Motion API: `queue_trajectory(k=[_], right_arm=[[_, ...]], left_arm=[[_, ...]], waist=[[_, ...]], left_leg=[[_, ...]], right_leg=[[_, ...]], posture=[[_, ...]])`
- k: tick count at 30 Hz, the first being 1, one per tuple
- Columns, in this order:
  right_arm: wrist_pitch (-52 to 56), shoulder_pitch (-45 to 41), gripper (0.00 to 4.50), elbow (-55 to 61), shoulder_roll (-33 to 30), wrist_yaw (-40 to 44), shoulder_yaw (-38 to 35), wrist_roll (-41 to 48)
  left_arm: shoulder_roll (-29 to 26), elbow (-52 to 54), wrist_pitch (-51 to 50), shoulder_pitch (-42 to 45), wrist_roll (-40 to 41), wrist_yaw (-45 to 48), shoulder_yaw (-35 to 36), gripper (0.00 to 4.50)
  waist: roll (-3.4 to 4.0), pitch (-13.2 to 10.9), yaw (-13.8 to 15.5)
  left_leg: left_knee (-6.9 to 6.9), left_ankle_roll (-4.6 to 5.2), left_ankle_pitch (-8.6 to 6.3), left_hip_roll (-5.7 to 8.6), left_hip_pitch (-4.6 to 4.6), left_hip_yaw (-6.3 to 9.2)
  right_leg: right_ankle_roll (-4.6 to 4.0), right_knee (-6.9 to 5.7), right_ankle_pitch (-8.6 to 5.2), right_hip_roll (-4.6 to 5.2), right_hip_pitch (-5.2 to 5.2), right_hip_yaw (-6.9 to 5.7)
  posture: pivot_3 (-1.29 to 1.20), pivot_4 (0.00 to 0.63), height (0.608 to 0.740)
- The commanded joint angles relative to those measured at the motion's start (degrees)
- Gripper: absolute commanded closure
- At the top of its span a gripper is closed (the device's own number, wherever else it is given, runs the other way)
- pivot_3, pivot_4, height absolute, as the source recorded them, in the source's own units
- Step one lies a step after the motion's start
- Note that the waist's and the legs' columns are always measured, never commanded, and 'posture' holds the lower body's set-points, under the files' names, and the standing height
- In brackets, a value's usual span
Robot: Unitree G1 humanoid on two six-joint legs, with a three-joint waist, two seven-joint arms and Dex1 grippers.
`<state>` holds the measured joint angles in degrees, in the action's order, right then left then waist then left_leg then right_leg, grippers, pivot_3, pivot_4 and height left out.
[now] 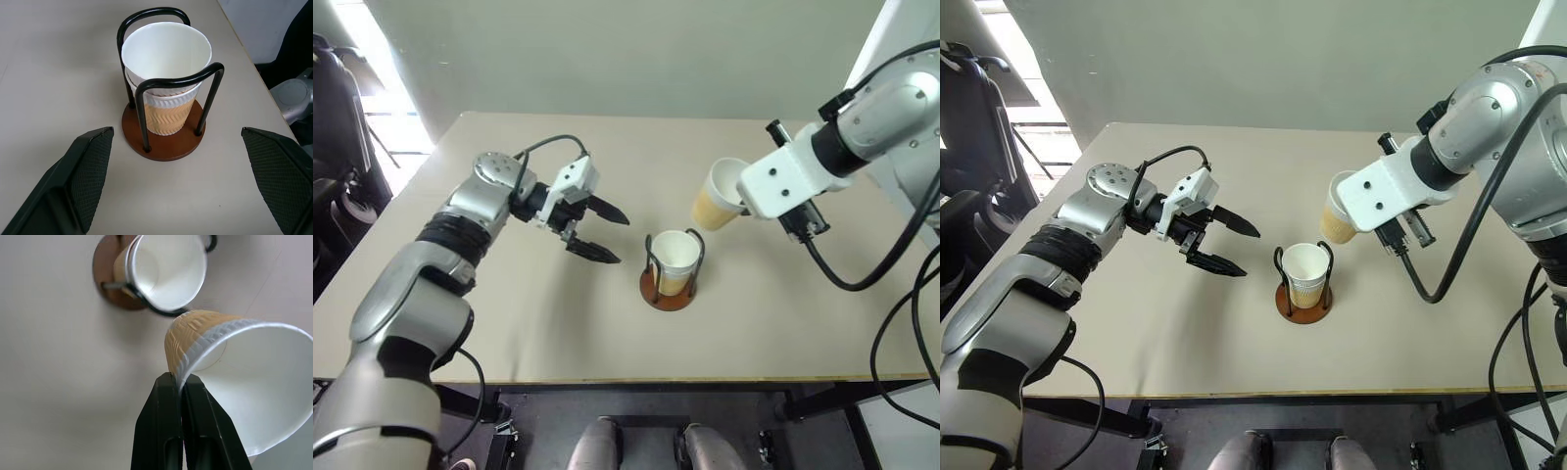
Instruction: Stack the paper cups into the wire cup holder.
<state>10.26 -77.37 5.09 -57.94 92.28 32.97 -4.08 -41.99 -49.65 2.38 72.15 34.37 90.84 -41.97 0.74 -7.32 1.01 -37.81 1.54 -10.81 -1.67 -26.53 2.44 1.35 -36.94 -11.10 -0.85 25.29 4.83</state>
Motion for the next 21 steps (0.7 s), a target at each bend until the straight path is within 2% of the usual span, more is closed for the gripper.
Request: queue_trajectory(k=[1,16,21], right_arm=[[1.49,-2.62,4.45,0.87,0.97,0.22,-0.42,0.44],[6.54,-0.45,4.45,3.68,2.23,0.22,-0.94,1.52],[8.25,0.45,4.45,4.62,4.68,0.22,-1.51,1.19]], left_arm=[[-0.03,-0.55,1.40,2.00,-0.09,1.66,-0.18,0.00],[0.80,-1.83,2.43,2.65,-0.35,1.66,-0.83,0.00],[0.13,-1.57,2.17,2.76,-0.28,1.66,-1.10,0.00]], waist=[[0.00,0.00,-0.02],[0.00,0.00,0.00],[0.00,0.00,-0.03]], left_leg=[[-0.01,0.00,0.00,0.00,0.00,0.01],[-0.04,-0.02,0.01,0.00,-0.17,0.00],[-0.05,-0.03,0.02,-0.02,-0.17,0.00]], right_leg=[[0.00,0.00,0.00,0.01,0.00,0.00],[-0.03,-0.01,-0.02,0.01,0.14,-0.01],[-0.03,-0.04,-0.02,-0.02,0.16,-0.02]], posture=[[0.00,0.150,0.740],[0.00,0.150,0.740],[0.00,0.150,0.740]])
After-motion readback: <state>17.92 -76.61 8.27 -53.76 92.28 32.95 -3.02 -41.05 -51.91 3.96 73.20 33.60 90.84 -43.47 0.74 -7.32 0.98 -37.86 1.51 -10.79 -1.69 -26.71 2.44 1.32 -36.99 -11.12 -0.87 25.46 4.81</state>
